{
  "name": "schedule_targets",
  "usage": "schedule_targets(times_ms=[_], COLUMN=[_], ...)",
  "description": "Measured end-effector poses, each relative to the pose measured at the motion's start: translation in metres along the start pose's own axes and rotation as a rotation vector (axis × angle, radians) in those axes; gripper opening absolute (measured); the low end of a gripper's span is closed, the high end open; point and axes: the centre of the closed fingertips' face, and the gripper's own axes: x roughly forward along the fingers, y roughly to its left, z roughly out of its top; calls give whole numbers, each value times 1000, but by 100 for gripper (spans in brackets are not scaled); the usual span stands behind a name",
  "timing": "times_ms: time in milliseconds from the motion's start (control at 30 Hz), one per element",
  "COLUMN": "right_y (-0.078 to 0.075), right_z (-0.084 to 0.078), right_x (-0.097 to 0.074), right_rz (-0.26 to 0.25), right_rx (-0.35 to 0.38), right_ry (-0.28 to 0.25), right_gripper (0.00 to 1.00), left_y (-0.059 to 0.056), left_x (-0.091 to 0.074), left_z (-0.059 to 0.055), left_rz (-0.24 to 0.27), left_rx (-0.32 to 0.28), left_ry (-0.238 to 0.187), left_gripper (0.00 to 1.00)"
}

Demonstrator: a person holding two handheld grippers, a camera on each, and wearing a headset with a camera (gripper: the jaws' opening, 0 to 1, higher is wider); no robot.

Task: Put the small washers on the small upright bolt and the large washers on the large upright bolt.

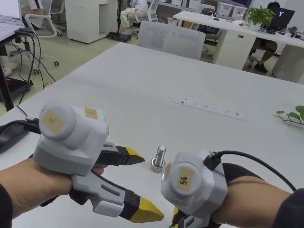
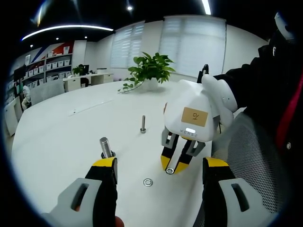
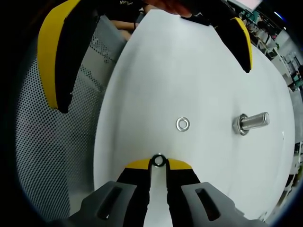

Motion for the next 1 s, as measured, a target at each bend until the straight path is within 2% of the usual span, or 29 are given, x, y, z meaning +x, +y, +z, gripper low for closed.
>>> schedule_targets(times_ms=[433,1000], right_y=[-3,-16], right_z=[-3,-10], right_x=[-3,-22], right_rz=[-8,-41], right_rx=[9,53], right_ry=[5,-14], right_gripper=[12,12], left_y=[0,-2], left_x=[0,0], left_z=[0,-1], left_rz=[1,-6], left_rx=[-1,-2], left_ry=[1,2], left_gripper=[73,73])
